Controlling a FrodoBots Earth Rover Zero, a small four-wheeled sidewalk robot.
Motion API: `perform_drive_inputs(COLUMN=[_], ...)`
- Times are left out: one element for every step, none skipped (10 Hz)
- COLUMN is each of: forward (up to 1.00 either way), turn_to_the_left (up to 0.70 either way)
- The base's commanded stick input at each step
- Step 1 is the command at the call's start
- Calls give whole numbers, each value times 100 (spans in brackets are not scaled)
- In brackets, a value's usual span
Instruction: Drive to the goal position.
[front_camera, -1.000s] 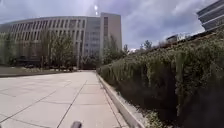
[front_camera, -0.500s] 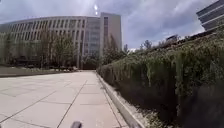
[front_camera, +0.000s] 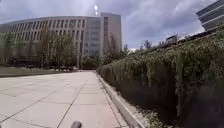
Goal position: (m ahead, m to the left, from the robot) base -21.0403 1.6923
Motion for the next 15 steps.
perform_drive_inputs(forward=[10, 10, 10, 10, 10, 10, 10, 10, 10, 10, 10, 10, 10, 10, 10], turn_to_the_left=[0, 0, 0, 0, 0, 0, 0, 0, 0, 0, 0, 0, 0, 0, 0])
